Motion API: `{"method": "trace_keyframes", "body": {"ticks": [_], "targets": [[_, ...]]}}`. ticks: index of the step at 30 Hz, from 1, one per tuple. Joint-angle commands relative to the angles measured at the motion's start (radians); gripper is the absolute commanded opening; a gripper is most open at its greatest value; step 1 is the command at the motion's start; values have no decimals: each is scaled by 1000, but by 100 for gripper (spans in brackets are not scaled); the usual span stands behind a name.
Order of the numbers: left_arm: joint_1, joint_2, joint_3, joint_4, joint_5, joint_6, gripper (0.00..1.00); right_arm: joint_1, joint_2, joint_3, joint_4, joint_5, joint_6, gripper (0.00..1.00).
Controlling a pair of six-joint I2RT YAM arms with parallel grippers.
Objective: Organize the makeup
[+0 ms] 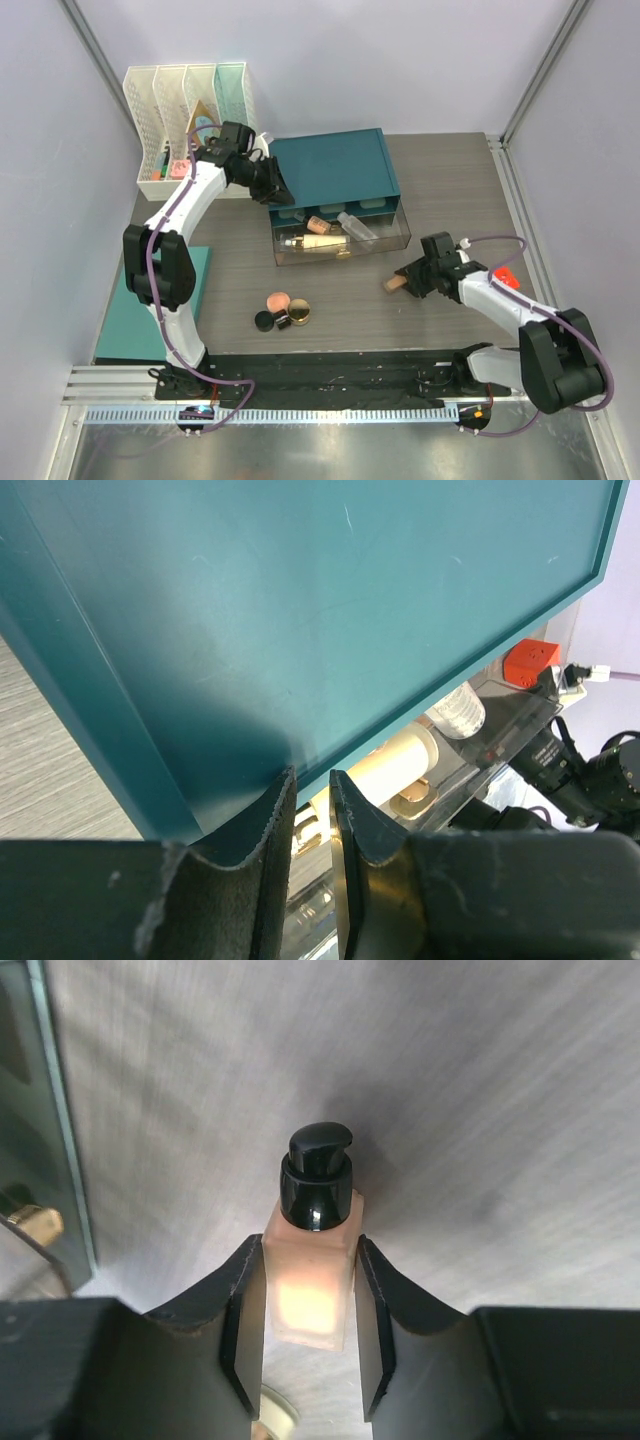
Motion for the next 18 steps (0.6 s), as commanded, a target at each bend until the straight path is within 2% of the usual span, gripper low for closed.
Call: {"method": "trace_keyframes", "body": {"ticks": [1,6,11,14,18], "targets": [[10,68,-46,-171,-147,62,24,4,-100,-17,-163,9,-44,1],[10,66,-51,-162,-144,54,24,4,-238,53,-288,43,-78,1],[10,65,-54,-156,-140,51,24,4,-302,253,-423,135,-165,1],[10,66,-54,-156,-138,50,24,4,-278,395,-446,215,-254,1],[10,68,-52,-153,-135,50,24,2,-166,628,-458,266,-400,1]]}}
